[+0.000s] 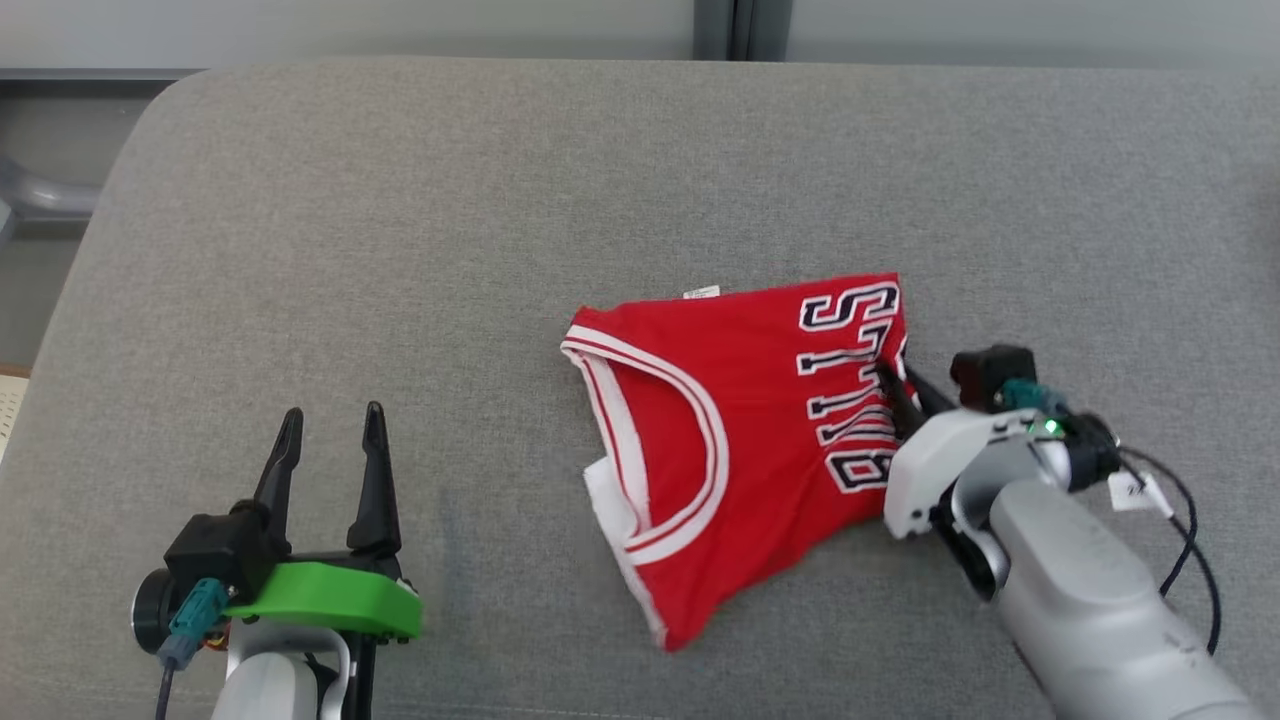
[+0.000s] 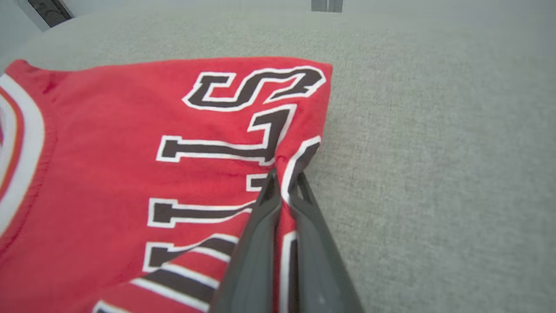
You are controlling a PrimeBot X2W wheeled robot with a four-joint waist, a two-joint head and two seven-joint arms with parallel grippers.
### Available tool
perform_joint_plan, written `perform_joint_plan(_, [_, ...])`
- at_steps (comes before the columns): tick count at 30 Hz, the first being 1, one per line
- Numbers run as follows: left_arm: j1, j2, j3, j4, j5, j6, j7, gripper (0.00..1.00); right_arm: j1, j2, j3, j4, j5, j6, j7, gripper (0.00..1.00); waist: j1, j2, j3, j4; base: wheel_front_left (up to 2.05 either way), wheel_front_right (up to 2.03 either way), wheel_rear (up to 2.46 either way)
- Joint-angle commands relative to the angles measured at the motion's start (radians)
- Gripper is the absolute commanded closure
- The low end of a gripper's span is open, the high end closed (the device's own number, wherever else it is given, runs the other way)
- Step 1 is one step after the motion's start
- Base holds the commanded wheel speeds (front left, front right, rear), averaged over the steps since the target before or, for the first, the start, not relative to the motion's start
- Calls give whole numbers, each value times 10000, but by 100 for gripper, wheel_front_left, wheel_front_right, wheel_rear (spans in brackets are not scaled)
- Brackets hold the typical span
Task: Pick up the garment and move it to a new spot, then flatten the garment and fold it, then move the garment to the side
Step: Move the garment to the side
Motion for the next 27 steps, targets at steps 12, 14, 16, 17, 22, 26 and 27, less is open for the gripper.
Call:
perform_joint_plan(12, [-1276,15,-406,-732,86,26,-25,0,-3083,-2979,823,-1692,611,-18,1057,100,0,0,2597,-1427,0,0,0])
perform_joint_plan(14, [-1517,16,-411,-847,253,-17,-25,0,-3433,-3679,816,-2157,774,-18,1250,100,0,0,3019,-1663,0,0,0])
perform_joint_plan(16, [-1698,37,-354,-942,424,-56,-25,0,-3641,-4235,716,-2572,977,-16,1430,100,0,0,3370,-1913,0,0,0])
perform_joint_plan(17, [-1783,70,-338,-1006,520,-72,-25,0,-3725,-4565,622,-2788,1052,-16,1528,100,0,0,3534,-2042,0,0,0])
perform_joint_plan(22, [-2032,224,-293,-1275,742,-171,-25,0,-3902,-5855,109,-3591,1525,-18,2014,100,0,0,4004,-2544,0,0,0])
perform_joint_plan(26, [-2087,316,-355,-1525,887,-218,-26,0,-3985,-6827,-420,-4002,1945,-18,2495,100,0,0,4200,-2768,0,0,0])
perform_joint_plan(27, [-2078,337,-386,-1588,932,-230,-26,0,-4018,-7082,-548,-4055,2076,-16,2630,100,0,0,4247,-2807,0,0,0])
